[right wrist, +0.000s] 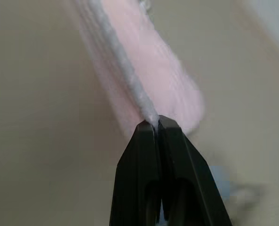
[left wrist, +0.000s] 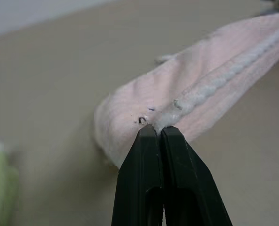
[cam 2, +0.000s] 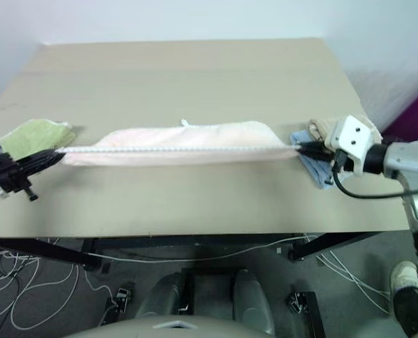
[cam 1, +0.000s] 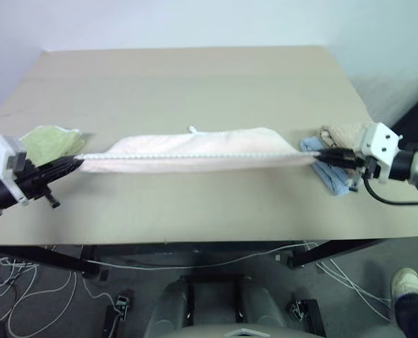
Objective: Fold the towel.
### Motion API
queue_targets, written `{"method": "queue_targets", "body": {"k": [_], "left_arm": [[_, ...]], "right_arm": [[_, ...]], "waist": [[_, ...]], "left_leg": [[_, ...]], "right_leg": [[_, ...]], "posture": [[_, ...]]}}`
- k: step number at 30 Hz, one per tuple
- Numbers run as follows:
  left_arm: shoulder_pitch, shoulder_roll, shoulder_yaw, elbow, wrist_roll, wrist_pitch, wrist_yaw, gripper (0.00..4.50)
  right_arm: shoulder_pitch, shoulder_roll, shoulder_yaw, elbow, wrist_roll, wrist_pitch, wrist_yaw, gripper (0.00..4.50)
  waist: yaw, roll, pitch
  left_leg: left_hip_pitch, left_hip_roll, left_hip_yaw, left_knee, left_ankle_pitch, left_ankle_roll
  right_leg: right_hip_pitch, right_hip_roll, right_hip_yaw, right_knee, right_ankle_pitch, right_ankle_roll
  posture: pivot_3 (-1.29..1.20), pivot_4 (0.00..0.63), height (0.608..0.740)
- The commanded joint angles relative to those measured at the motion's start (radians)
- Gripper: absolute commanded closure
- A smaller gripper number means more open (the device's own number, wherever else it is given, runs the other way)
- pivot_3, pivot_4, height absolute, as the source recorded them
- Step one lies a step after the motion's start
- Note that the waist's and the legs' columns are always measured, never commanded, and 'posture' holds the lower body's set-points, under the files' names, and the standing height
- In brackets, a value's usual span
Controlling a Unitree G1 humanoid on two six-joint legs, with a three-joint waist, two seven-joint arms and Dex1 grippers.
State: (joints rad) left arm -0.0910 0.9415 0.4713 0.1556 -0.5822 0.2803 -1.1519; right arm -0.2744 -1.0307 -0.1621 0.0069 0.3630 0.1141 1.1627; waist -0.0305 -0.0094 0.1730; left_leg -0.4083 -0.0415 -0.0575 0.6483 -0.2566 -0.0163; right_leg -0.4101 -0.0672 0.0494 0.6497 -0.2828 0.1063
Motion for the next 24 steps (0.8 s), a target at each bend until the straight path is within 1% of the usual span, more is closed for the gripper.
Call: {"method": "queue_targets", "body": {"k": [1, 3, 5, 10, 15, 19, 21, 24], "left_arm": [[0.104, 0.048, 0.112, -0.117, -0.041, 0.101, 0.0, 4.5], [0.167, 0.06, 0.14, -0.163, -0.051, 0.148, -0.012, 4.5], [0.218, 0.074, 0.161, -0.191, -0.054, 0.185, -0.024, 4.5], [0.277, 0.077, 0.179, -0.236, -0.043, 0.204, -0.036, 4.5], [0.199, 0.064, 0.116, -0.201, 0.002, 0.178, 0.025, 4.5], [0.027, 0.02, 0.01, -0.079, 0.103, 0.077, 0.126, 4.5], [-0.066, -0.014, -0.057, -0.003, 0.16, 0.014, 0.161, 4.5], [-0.153, -0.037, -0.126, 0.094, 0.237, -0.073, 0.192, 4.5]], "right_arm": [[0.127, -0.056, -0.123, -0.158, 0.099, 0.119, 0.053, 4.48], [0.207, -0.07, -0.152, -0.212, 0.135, 0.172, 0.084, 4.48], [0.255, -0.08, -0.176, -0.246, 0.172, 0.225, 0.108, 4.48], [0.288, -0.089, -0.194, -0.276, 0.185, 0.264, 0.133, 4.48], [0.173, -0.069, -0.116, -0.21, 0.114, 0.217, 0.09, 4.48], [0.001, -0.021, -0.013, -0.098, 0.026, 0.165, 0.033, 4.48], [-0.101, 0.02, 0.058, 0.001, -0.048, 0.123, 0.002, 4.48], [-0.187, 0.059, 0.123, 0.107, -0.12, 0.052, -0.007, 4.48]], "waist": [[0.01, 0.0, 0.0], [0.014, 0.0, 0.0], [0.017, 0.0, 0.0], [0.019, 0.0, 0.0], [0.019, 0.0, 0.0], [0.019, 0.0, 0.0], [0.018, 0.0, 0.0], [0.018, 0.0, 0.0]], "left_leg": [[0.001, 0.0, 0.0, 0.0, 0.0, 0.0], [0.002, 0.0, 0.0, 0.0, 0.0, 0.0], [0.002, 0.0, 0.0, 0.0, 0.0, 0.0], [0.002, 0.0, 0.0, 0.0, 0.0, 0.0], [0.002, 0.0, 0.0, -0.001, 0.0, 0.0], [0.002, -0.001, 0.0, -0.001, 0.0, 0.0], [0.002, -0.001, 0.0, -0.001, 0.0, 0.0], [0.0, -0.002, 0.001, -0.001, 0.0, 0.0]], "right_leg": [[0.001, 0.0, 0.0, 0.0, 0.0, 0.0], [0.003, -0.001, 0.0, -0.002, 0.0, 0.0], [0.003, -0.001, 0.0, -0.002, 0.0, 0.0], [0.003, -0.003, -0.001, -0.003, 0.0, 0.0], [0.003, -0.003, -0.001, -0.003, 0.0, 0.0], [0.003, -0.003, -0.001, -0.003, 0.0, 0.0], [0.002, -0.003, -0.002, -0.003, 0.0, 0.0], [0.0, -0.003, -0.002, -0.002, 0.0, 0.0]], "posture": [[0.0, 0.15, 0.74], [0.0, 0.15, 0.74], [0.0, 0.15, 0.74], [0.0, 0.15, 0.74], [0.0, 0.15, 0.74], [0.0, 0.15, 0.74], [0.0, 0.15, 0.74], [0.0, 0.15, 0.74]]}}
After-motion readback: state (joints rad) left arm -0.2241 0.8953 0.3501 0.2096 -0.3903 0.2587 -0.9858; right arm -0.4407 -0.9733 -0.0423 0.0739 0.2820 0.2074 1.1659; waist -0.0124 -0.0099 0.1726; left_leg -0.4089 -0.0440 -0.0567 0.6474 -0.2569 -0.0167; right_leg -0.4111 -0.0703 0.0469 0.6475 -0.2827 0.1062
